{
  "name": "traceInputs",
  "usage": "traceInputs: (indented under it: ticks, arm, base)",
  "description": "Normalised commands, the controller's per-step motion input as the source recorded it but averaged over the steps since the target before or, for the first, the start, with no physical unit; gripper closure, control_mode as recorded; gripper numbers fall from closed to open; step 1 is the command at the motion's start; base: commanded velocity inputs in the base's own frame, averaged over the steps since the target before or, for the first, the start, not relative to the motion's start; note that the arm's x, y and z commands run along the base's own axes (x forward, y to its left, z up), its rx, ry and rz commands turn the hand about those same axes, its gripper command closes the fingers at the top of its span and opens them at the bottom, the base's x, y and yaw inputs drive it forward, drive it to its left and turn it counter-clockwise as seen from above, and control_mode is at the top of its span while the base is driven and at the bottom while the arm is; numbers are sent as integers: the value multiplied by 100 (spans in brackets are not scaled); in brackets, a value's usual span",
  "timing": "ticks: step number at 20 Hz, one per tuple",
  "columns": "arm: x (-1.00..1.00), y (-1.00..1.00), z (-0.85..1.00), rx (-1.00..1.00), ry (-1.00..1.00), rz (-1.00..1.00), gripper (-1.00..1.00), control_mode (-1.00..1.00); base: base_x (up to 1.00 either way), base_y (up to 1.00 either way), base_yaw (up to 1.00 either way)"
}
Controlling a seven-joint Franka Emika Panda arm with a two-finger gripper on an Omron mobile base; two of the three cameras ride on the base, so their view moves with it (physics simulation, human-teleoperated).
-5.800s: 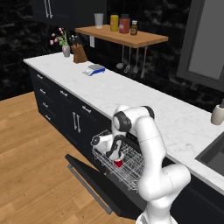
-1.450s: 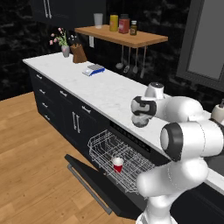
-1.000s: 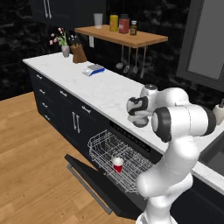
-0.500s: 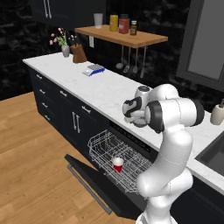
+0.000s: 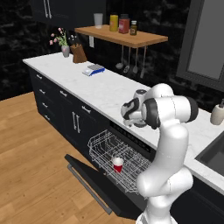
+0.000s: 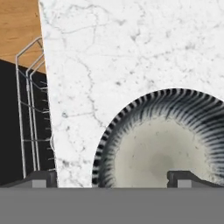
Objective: Pick up the cup and bowl from the counter, place them in the dishwasher, and close the dishwasher door.
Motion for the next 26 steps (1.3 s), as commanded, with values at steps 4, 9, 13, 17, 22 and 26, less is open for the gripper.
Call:
traceInputs:
  ticks: [4, 9, 13, 17, 22, 26]
  arm:
    - [10, 0, -22, 0, 0, 0, 100, -100]
    - [9, -12, -1, 0, 0, 1, 100, -100]
    - [7, -17, -2, 0, 1, 3, 100, -100]
    - [-4, 7, 0, -1, 1, -1, 100, -100]
    - [-57, 45, 13, 2, 1, 0, 100, -100]
    - [-100, 81, 14, 0, -3, 0, 100, -100]
  base:
    - [0, 0, 0]
    - [0, 0, 0]
    - [0, 0, 0]
    - [0, 0, 0]
    - [0, 0, 0]
    - [0, 0, 0]
